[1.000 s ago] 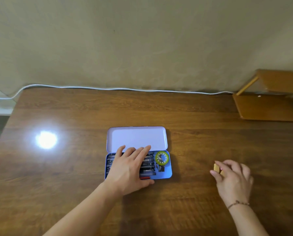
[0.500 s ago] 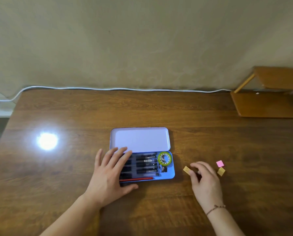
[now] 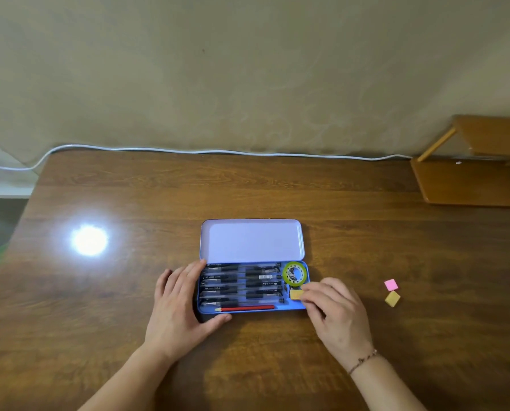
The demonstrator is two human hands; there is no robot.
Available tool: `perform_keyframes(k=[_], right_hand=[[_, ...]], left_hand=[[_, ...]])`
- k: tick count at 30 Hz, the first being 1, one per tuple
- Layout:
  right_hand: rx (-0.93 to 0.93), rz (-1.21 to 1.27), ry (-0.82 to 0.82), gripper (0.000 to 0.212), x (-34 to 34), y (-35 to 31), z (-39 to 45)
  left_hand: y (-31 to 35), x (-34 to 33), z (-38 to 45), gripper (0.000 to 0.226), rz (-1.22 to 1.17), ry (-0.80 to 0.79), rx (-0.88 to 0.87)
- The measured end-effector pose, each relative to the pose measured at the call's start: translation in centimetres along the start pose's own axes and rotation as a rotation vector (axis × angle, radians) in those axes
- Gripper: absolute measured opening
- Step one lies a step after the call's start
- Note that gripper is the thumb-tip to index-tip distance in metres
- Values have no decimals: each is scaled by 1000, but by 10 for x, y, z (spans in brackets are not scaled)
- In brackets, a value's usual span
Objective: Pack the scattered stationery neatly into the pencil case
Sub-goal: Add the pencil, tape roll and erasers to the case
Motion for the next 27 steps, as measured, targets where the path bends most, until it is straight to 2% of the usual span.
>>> perform_keyframes(k=[7, 9, 11, 12, 14, 16, 17, 21, 24, 27], right_hand=[[-66, -63, 4, 23, -11, -11, 8], [-52, -50, 2, 18, -9, -15, 8], [-106, -39, 88, 12, 1, -3, 5], [-189, -37, 159, 15, 10, 8, 2], [-498, -79, 239, 24, 29, 45, -10], [-833, -139, 150, 40, 40, 79, -27], [-903, -139, 112, 47, 43, 89, -33], [-828, -126, 70, 36, 44, 93, -42], [-781, -150, 108, 27, 50, 85, -45], [-587, 71, 181, 19, 52, 54, -30]], left_hand=[[-1, 0, 0, 101, -2, 12, -9], [-1, 0, -1, 100, -2, 20, -15], [-1, -1, 0, 100, -2, 25, -15], [-1, -1, 0, 100, -2, 26, -16], [0, -1, 0, 99, -2, 28, -19], [0, -1, 0, 99, -1, 28, -19], [0, -1, 0, 99, -1, 30, -19], [0, -1, -1, 99, 8, 32, -17], [1, -2, -1, 98, 9, 33, -18], [1, -1, 0, 97, 13, 32, -18]])
Point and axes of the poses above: each hand's wrist, its own z-axis towards the middle knuckle, its own x-axis out of the back of the hand, y = z × x, the point moved 3 cm from there along z, towards the middle knuckle, and after that the axes turned 1 degree about y, right-handed, at the moved point
